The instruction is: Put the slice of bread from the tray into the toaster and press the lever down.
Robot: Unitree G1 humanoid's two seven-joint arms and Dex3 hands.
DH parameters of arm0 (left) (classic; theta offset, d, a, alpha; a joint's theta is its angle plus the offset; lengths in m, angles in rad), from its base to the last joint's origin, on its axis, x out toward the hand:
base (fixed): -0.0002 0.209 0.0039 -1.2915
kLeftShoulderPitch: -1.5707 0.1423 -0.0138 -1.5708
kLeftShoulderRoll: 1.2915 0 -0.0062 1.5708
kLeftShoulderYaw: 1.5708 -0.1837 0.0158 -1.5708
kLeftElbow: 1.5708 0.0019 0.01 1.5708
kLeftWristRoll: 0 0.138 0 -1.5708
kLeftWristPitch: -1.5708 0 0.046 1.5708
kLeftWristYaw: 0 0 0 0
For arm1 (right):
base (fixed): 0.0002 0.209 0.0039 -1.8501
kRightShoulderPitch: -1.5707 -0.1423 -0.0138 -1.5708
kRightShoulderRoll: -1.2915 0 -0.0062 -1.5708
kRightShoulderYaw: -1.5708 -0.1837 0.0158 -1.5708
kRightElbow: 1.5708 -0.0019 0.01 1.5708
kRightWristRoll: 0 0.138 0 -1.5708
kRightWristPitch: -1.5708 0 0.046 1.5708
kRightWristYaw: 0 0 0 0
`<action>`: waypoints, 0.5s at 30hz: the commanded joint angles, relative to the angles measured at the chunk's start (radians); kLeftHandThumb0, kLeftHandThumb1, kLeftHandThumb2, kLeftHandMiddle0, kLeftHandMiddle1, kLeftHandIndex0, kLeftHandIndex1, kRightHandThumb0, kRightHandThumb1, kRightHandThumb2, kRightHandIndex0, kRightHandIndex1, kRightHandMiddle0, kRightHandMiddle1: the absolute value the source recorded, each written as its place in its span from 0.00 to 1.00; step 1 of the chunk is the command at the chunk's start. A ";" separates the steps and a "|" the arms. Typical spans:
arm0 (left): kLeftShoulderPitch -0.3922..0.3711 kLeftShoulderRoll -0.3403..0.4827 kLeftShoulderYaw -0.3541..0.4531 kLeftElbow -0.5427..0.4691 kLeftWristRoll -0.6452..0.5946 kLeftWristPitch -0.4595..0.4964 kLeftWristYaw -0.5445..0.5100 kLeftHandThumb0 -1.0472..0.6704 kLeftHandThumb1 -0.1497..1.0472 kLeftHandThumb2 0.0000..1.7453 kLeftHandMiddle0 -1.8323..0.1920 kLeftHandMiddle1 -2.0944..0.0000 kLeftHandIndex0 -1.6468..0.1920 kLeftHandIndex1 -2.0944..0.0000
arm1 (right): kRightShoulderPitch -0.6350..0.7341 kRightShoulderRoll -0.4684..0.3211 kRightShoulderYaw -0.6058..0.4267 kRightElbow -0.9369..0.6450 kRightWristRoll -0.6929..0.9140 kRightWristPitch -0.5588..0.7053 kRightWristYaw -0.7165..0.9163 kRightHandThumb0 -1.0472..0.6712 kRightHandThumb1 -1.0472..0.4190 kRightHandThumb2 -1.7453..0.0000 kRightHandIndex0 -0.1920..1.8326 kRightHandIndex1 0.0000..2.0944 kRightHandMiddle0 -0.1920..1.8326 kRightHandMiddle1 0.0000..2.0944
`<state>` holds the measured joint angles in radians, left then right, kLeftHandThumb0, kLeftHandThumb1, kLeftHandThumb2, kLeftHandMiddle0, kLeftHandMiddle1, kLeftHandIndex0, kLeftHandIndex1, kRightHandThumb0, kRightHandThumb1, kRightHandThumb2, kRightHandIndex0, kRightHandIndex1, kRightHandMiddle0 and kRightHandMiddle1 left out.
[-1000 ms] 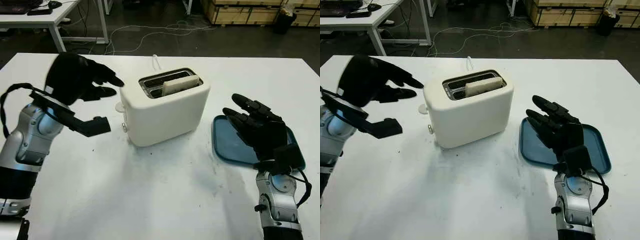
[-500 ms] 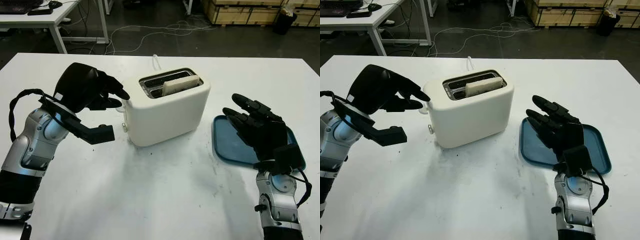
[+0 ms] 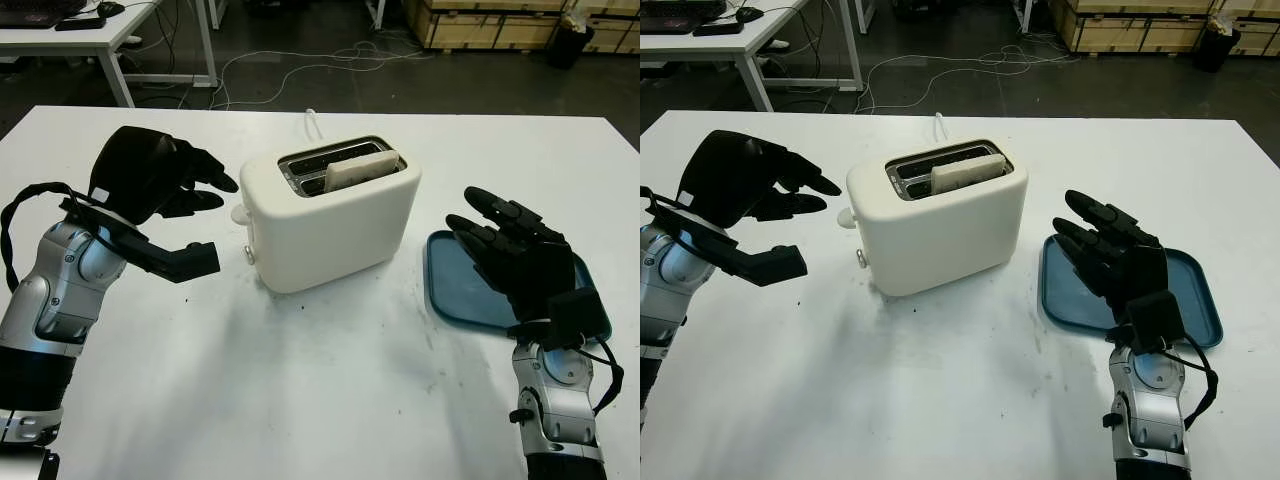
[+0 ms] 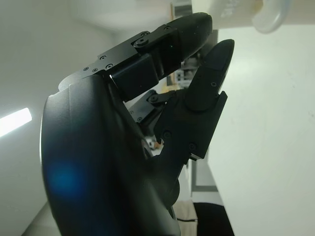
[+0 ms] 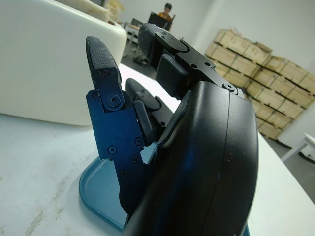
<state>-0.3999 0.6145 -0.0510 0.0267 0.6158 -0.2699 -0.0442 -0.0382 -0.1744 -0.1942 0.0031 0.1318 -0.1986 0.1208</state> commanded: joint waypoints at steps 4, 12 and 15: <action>-0.016 -0.010 -0.011 0.012 0.008 0.011 0.007 0.50 0.74 0.00 0.38 0.56 0.16 1.00 | -0.003 -0.001 -0.006 -0.001 0.002 -0.008 -0.001 0.35 0.14 1.00 0.53 0.00 0.49 0.00; -0.010 -0.037 -0.021 0.010 -0.007 0.015 -0.011 0.51 0.74 0.00 0.38 0.54 0.16 1.00 | -0.004 -0.002 -0.005 0.004 0.000 -0.012 0.001 0.34 0.14 1.00 0.53 0.00 0.49 0.00; -0.015 -0.044 -0.033 0.023 -0.011 -0.001 -0.007 0.52 0.74 0.00 0.38 0.54 0.16 1.00 | -0.005 -0.001 -0.006 0.007 0.002 -0.017 0.001 0.35 0.14 1.00 0.53 0.00 0.49 0.00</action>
<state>-0.4017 0.5773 -0.0695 0.0375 0.6124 -0.2621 -0.0485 -0.0382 -0.1744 -0.1945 0.0043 0.1316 -0.1987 0.1216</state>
